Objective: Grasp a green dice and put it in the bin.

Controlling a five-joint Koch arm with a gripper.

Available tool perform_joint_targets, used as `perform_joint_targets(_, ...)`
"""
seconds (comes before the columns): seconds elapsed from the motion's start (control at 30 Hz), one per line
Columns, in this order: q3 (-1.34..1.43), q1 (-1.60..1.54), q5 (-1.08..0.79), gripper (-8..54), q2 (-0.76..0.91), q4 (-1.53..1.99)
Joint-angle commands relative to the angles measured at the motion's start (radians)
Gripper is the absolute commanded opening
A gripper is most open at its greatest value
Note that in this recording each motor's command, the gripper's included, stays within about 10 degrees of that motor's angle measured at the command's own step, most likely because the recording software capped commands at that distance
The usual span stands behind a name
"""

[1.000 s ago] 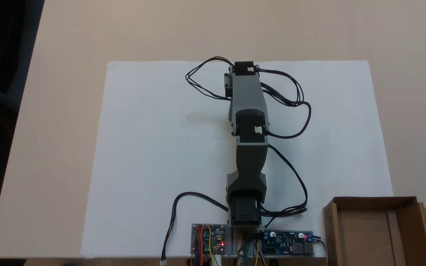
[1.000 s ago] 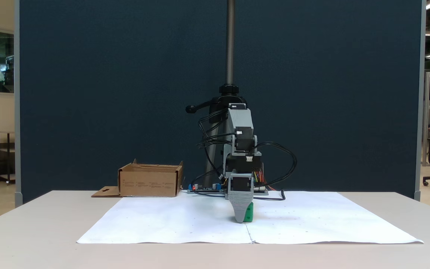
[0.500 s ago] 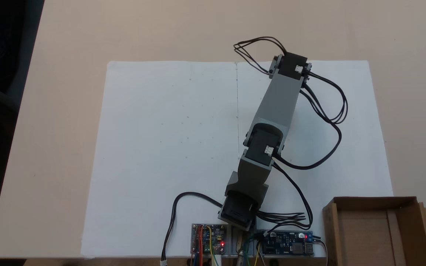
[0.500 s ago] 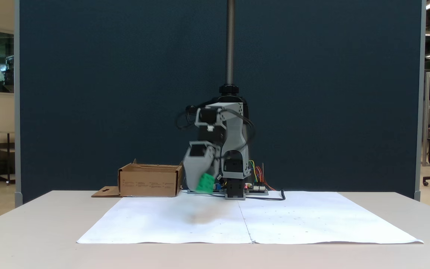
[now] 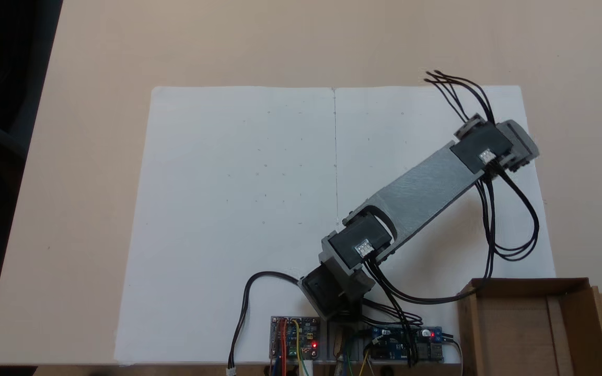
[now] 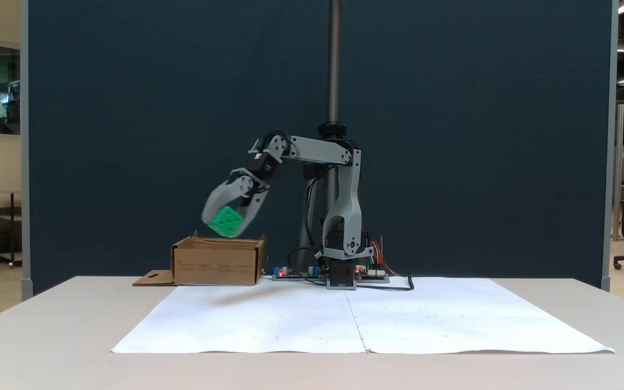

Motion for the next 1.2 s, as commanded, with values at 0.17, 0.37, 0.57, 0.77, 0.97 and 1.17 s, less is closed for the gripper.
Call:
perform_joint_targets(0.17,-0.051,0.284,-0.147,13.0,0.021,-0.16)
perform_joint_targets(0.37,-0.051,0.482,-0.227,13.0,-0.026,-0.192)
perform_joint_targets(0.57,-0.049,0.632,-0.291,13.0,-0.063,-0.186)
perform_joint_targets(0.77,-0.032,0.764,-0.411,12.9,-0.118,-0.183)
perform_joint_targets(0.97,0.035,0.865,-0.595,13.0,-0.16,-0.183)
perform_joint_targets(1.17,0.152,0.891,-0.687,13.0,-0.166,-0.187)
